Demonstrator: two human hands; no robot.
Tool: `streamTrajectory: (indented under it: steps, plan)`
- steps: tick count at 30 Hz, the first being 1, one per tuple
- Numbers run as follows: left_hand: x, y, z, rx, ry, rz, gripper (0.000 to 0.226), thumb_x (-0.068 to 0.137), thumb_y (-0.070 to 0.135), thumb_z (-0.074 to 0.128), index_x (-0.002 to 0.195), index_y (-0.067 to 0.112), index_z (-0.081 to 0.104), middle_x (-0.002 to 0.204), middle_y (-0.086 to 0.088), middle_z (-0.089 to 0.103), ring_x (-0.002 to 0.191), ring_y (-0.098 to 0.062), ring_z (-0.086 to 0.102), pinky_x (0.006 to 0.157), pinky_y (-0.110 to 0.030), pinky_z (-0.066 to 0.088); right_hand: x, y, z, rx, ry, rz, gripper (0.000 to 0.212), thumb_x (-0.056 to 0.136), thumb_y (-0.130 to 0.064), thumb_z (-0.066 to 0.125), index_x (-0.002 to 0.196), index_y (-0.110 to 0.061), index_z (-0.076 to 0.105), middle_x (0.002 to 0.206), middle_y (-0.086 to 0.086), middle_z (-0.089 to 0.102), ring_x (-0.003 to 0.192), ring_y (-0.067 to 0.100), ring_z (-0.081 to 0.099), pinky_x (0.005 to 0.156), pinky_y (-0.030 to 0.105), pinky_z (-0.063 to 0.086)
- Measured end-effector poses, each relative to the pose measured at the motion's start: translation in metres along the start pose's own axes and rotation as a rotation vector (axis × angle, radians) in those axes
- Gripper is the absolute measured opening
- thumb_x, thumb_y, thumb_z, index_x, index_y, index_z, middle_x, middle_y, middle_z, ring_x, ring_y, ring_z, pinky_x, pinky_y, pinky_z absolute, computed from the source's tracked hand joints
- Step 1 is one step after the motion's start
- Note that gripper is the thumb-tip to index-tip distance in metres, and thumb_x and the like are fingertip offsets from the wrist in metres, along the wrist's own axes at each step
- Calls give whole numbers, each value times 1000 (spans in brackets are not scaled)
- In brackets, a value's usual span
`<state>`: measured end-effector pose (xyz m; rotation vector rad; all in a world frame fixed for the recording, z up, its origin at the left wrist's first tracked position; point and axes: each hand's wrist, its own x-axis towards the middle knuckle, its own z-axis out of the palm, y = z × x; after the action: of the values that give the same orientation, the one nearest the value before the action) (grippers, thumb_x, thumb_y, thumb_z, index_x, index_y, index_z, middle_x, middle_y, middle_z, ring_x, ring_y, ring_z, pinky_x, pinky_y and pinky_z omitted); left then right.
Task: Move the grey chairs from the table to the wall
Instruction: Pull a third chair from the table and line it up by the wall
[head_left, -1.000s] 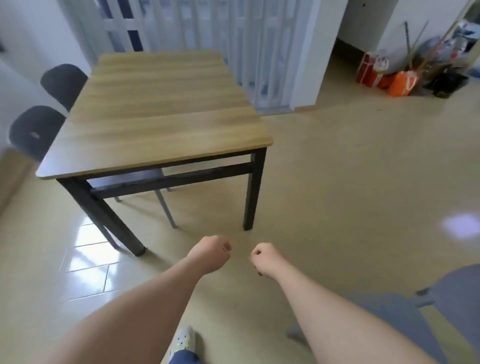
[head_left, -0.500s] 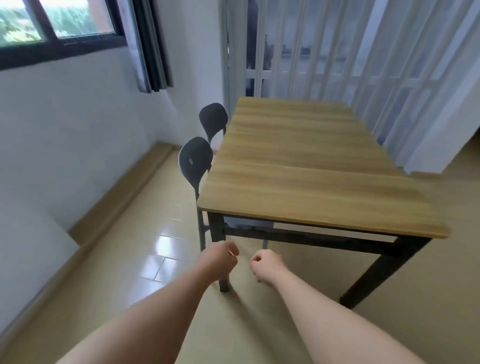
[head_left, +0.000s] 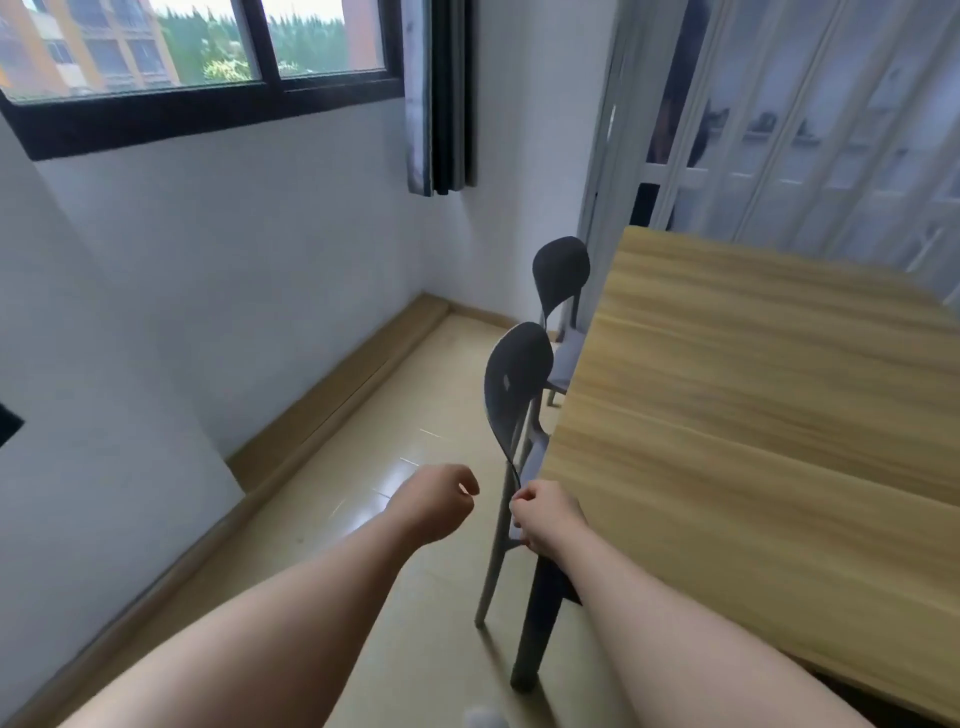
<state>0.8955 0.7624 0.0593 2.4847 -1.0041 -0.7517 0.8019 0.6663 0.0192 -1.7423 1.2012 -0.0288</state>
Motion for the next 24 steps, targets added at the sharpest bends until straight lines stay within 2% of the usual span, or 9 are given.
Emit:
streamTrajectory:
  steps: [2,4,8,10,13,16,18,20,24]
  plan:
    - [36,5,-17,45,12,6,40,88,7,40,117,18,64,119,-7,68,107,-25,64,74,-23,46,40,-22,-2,-6,15,-29,21,80,-11,37,77,-17,57,95,10,62,78,26,54,63,30,46]
    - [63,10,-31,92,9,27,40,90,6,40,120,16,63,122,-9,66,109,-26,63,79,-24,48,72,-41,-4,-37,23,-48,23,81,-11,37,85,-17,59,101,10,62,83,25,54,65,29,45]
    - [123,15,-52,224,29,56,44,92,1,37,127,18,57,132,-5,60,117,-23,58,81,-21,43,125,-64,-7,-74,25,-38,24,86,-12,38,94,-15,60,91,4,55,82,23,51,66,28,41]
    - [148,16,-53,290,16,85,50,91,-1,37,133,22,53,138,-2,55,123,-22,54,90,-24,45,141,-67,-11,-124,32,-6,21,86,-11,37,80,-16,57,79,2,49,71,20,48,60,26,38]
    - [188,18,-48,398,-28,177,59,89,-3,34,138,27,46,143,0,50,126,-26,51,98,-32,45,165,-67,-12,-90,-8,74,25,85,-16,41,61,-22,34,66,-1,37,61,19,38,49,25,26]
    - [226,19,-44,485,-98,333,57,92,-1,34,143,24,40,147,0,45,136,-23,41,107,-34,40,186,-67,-7,-43,-43,124,8,86,-24,43,79,-23,46,82,1,50,79,23,45,57,26,34]
    - [250,17,-45,563,-149,431,55,93,0,36,143,21,38,148,0,43,140,-21,33,111,-36,37,198,-69,-1,-5,-62,141,23,87,-32,46,103,-20,57,105,6,62,89,24,51,69,27,39]
    - [274,14,-48,647,-227,507,54,92,1,38,143,19,38,148,-1,42,143,-21,28,114,-36,34,210,-73,9,50,-82,177,40,86,-39,50,119,-18,57,119,8,64,100,26,56,76,29,41]
    - [322,6,-59,876,-311,671,55,90,0,38,141,21,41,151,4,36,151,-22,5,122,-46,13,229,-91,29,192,-21,258,52,76,-44,61,122,-22,56,119,3,66,105,24,59,86,34,48]
